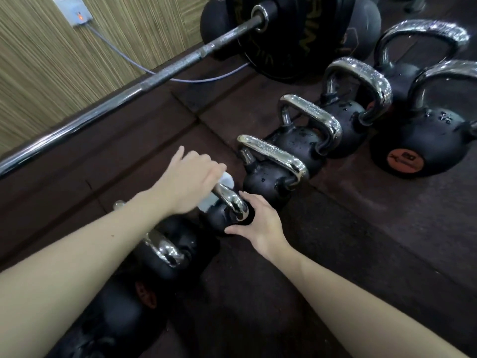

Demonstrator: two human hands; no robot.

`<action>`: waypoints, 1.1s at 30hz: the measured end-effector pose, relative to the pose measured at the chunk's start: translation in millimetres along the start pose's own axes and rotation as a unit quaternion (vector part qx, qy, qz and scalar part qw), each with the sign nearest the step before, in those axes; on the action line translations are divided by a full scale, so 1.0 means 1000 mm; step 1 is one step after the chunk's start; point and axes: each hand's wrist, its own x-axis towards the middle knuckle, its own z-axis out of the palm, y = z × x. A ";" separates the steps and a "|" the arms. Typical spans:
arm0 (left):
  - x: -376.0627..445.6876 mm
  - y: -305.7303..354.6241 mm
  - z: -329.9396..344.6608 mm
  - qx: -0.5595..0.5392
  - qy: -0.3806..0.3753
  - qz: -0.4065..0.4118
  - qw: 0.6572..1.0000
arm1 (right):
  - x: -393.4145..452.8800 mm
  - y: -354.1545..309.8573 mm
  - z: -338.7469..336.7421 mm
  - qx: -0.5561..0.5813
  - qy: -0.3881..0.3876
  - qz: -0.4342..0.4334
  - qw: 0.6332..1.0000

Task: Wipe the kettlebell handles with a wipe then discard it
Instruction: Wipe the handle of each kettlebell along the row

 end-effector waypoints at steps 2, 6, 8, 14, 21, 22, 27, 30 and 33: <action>-0.002 -0.025 0.008 -0.113 -0.014 -0.050 0.992 | -0.001 0.001 0.001 0.008 0.000 -0.003 1.000; -0.016 -0.035 0.019 -0.400 0.014 -0.174 0.900 | -0.003 0.003 -0.001 0.010 -0.003 -0.010 1.000; -0.019 -0.030 0.020 -0.445 0.028 -0.213 0.870 | -0.003 0.003 -0.002 0.005 -0.002 -0.016 1.000; -0.027 0.009 0.009 -0.327 0.098 -0.106 0.934 | 0.000 0.007 -0.001 -0.003 0.007 -0.029 1.000; -0.035 0.051 0.012 -0.048 0.057 0.032 0.997 | 0.002 0.006 -0.001 -0.019 -0.005 -0.016 1.000; -0.036 0.056 0.013 -0.031 0.069 0.047 0.996 | 0.000 0.006 -0.002 -0.016 -0.010 -0.016 1.000; -0.029 0.042 0.012 -0.013 0.075 0.038 0.996 | 0.005 0.004 -0.012 -0.037 -0.048 -0.023 0.998; -0.023 0.022 0.003 -0.060 0.062 0.015 0.996 | 0.006 0.005 -0.022 -0.064 -0.078 -0.046 0.994; -0.012 -0.001 -0.012 -0.179 0.042 -0.073 0.980 | 0.002 0.012 -0.042 -0.099 -0.092 -0.070 0.988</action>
